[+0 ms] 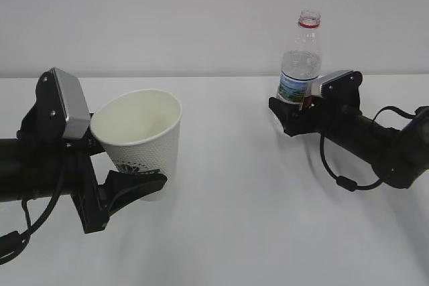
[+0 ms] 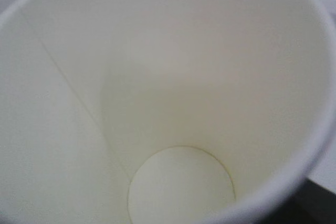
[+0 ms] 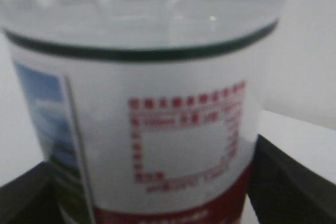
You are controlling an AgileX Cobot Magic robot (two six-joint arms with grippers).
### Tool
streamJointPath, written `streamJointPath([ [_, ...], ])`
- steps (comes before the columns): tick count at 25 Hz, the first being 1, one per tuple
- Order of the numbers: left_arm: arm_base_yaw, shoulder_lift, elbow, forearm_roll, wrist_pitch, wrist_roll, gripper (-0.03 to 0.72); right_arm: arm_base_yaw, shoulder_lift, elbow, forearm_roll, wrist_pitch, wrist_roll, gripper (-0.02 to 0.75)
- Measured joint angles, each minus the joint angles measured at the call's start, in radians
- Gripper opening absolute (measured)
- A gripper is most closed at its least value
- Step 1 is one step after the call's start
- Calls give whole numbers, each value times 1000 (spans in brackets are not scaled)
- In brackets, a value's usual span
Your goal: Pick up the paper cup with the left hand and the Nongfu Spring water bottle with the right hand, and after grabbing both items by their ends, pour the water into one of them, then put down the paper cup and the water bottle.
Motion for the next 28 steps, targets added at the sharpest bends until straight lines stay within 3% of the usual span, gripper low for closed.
streamJointPath([
  [4,0,0,0,0,2,0,559,0,17,-14,-2,0,4,643],
  [10,0,0,0,0,2,0,558,0,17,-16,-31,-2,8,533],
  [18,0,0,0,5,2,0,556,0,8,-13,-74,4,15,526],
  [28,-31,0,0,58,-44,-88,554,0,-157,138,-126,58,18,525],
])
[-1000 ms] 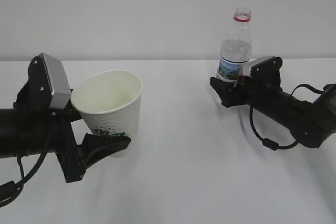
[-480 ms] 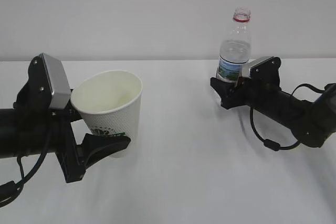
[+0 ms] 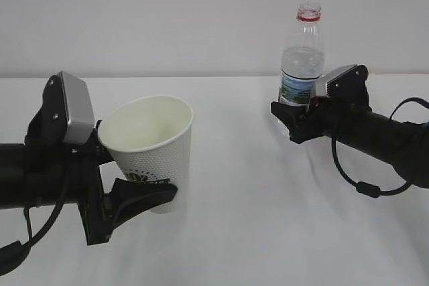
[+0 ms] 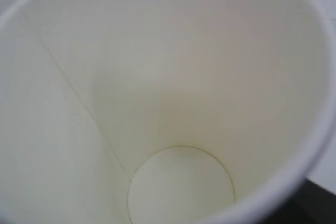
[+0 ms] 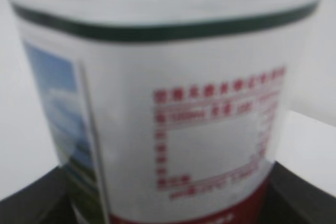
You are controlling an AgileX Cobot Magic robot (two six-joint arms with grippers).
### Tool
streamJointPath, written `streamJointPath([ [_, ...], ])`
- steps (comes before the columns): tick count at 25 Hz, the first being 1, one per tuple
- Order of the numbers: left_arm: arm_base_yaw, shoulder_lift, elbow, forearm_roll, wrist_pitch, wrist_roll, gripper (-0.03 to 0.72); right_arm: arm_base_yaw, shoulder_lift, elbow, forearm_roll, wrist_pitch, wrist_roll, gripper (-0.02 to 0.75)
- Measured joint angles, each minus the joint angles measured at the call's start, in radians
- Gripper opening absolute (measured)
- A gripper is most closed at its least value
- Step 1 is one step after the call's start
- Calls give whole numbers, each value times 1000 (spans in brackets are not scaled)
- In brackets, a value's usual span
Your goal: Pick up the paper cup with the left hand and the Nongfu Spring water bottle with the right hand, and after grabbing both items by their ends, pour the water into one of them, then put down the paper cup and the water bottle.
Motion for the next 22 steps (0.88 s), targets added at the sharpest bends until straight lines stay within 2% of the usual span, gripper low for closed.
streamJointPath([
  [17,0,0,0,57,-75,-2,554,0,-388,282,-32,7,14,524],
  [22,0,0,0,62,-99,-4,545,0,-480,340,-89,30,67,524],
])
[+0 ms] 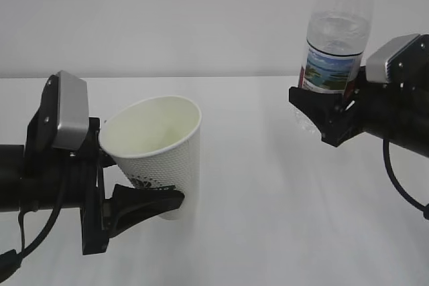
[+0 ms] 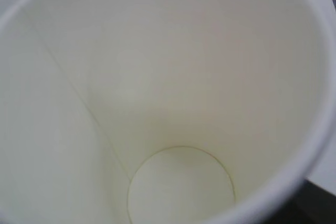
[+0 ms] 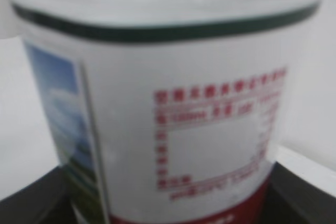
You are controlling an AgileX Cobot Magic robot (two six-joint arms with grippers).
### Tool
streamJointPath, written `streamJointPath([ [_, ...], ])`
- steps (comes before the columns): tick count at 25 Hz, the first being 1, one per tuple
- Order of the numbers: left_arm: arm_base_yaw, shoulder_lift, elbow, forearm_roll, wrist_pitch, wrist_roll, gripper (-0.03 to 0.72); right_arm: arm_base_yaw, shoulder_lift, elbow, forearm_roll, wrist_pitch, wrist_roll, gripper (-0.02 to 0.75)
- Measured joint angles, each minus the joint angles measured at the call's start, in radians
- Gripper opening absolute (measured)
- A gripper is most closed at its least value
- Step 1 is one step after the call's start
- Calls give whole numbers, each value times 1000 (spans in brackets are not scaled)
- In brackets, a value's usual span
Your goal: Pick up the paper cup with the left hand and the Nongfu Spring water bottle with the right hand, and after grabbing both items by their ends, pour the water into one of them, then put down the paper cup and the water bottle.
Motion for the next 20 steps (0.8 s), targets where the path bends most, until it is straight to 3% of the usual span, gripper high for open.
streamJointPath([
  [8,-49,0,0,20,-21,-2,545,0,-97,91,-132,2,98,524],
  [13,-89,0,0,24,36,-2,544,0,-137,121,-159,4,102,524],
  [20,-93,37,0,24,50,-2,544,0,-142,124,-187,6,109,524],
])
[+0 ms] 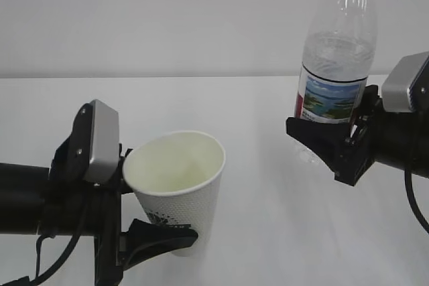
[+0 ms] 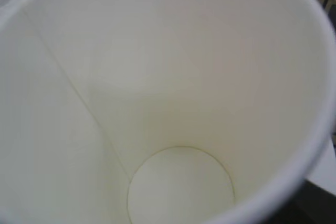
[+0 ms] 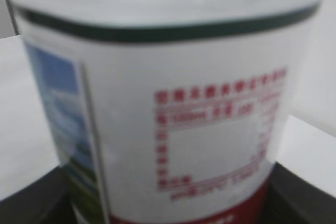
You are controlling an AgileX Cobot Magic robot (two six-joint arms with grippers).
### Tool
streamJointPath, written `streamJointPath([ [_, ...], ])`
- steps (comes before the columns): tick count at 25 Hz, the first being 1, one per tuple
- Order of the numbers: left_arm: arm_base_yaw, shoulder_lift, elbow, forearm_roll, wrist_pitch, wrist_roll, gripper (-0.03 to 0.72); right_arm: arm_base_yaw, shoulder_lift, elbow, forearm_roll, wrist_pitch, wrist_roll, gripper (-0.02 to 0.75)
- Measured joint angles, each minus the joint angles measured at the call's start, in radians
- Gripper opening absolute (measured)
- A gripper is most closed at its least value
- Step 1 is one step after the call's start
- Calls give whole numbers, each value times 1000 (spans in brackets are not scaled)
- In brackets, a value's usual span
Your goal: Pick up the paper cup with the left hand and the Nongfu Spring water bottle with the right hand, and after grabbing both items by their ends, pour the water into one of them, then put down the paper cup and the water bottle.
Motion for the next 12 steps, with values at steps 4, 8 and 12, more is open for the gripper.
streamJointPath([
  [4,0,61,-10,0,0,0,543,0,0,0,-21,2,1,524],
  [8,-2,102,-57,4,-13,0,543,0,0,0,-33,2,3,524],
  [12,-24,111,-110,16,-13,0,543,0,0,0,-38,36,3,524],
])
